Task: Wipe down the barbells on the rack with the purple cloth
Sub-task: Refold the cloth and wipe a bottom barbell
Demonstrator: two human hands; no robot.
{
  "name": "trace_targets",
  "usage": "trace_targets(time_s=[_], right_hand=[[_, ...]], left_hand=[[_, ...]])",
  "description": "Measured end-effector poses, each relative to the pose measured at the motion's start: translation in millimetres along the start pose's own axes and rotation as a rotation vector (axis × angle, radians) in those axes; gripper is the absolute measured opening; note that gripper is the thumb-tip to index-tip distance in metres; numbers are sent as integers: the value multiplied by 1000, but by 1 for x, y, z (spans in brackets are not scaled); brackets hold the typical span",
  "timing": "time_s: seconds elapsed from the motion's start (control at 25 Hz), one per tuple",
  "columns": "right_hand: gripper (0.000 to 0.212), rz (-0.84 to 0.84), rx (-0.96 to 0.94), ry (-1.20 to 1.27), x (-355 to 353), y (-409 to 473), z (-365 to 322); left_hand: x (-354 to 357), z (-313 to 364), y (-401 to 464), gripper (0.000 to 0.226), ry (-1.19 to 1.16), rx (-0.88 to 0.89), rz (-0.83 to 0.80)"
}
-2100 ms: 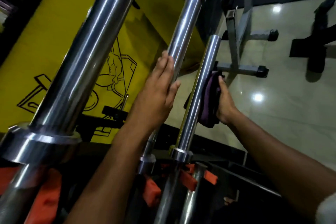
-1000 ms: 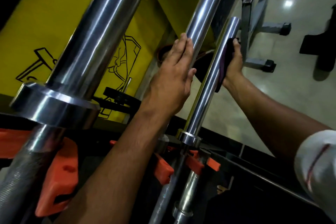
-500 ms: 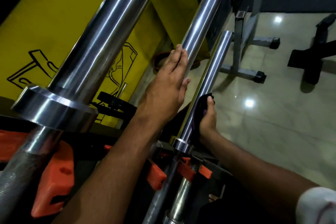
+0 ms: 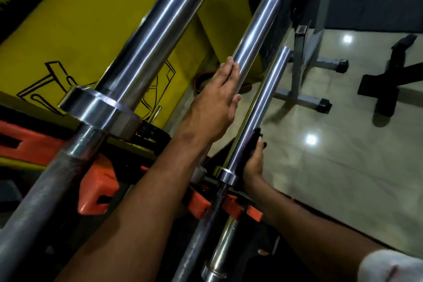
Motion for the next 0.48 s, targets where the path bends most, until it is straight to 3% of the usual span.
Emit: trace_targets(time_s=[0.08, 0.16, 0.2, 0.28, 0.36, 0.48], right_hand=[[90, -1, -53, -200, -7, -19, 4], [104, 3, -182, -409, -14, -32, -12], [96, -34, -270, -490, -19, -39, -22], [54, -139, -458, -653, -33, -57, -39], [29, -265, -636, -816, -52, -76, -59], [42, -389, -1011, -1077, -46, -110, -87]], left_hand=[[1, -2, -1, 65, 15, -3, -7], [-1, 1, -1, 64, 28, 3, -14], [-3, 3, -3, 64, 45, 5, -16], [-11, 6, -15, 62, 77, -5, -35], [-20, 6, -46, 61, 87, -15, -59], [-39, 10, -137, 56, 78, -21, 121]])
Point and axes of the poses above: each hand's wrist, its own y-axis towards the middle knuckle, its own x-axis out of the palm, z = x × y, the point moved 6 cm from there along y, towards the middle knuckle, and after that the axes turned 9 degrees about z, right-handed, at the moved point
